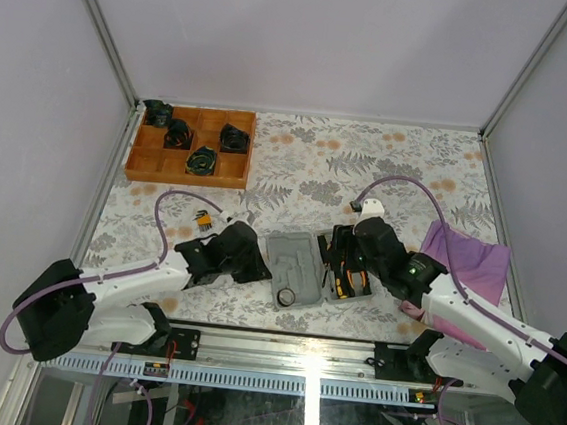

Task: Sort the tools into containers
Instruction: Place the engineering item in the storage box.

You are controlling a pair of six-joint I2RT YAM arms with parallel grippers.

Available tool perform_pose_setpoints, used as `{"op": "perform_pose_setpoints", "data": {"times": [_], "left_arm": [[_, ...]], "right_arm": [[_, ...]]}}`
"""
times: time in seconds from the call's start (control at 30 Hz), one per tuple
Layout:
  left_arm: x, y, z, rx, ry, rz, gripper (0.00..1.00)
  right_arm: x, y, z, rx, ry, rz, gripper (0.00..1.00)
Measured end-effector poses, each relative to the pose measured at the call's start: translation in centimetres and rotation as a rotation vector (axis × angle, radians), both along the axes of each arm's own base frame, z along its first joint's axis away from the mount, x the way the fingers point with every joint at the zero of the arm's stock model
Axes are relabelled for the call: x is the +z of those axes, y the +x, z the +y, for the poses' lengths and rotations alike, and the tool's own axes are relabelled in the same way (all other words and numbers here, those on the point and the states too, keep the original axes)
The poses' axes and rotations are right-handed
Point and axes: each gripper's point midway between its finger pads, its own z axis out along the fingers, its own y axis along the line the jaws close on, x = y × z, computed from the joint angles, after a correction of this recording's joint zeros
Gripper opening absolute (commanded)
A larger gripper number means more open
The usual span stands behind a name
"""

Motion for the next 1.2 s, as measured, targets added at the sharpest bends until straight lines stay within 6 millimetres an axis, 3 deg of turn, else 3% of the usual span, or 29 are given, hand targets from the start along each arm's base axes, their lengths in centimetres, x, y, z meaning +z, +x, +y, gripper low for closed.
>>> {"op": "perform_pose_setpoints", "data": {"times": [0.27,0.53,0.77,0.97,1.2], "left_arm": [[1.8,0.0,0.2,0.054,-0.032,-0.062,0.37],[1.5,0.4,1.4,0.076,0.028,-0.093,0.44],[0.7,1.1,1.6,0.082,0.036,-0.091,0.41],[-0.6,1.4,1.6,0.081,0.036,-0.086,0.27],[-1.2,1.8,1.7,0.088,0.03,-0.096,0.11]], "right_arm": [[-0.1,-0.1,-0.1,-0.008,-0.007,0.016,0.03],[-0.6,-0.2,0.0,-0.013,-0.011,0.035,0.03],[-1.0,0.2,2.2,0.035,-0.005,0.1,0.01],[-1.7,0.8,5.6,0.101,0.022,0.19,0.0],[-3.9,1.3,8.2,0.145,0.008,0.286,0.01]]}}
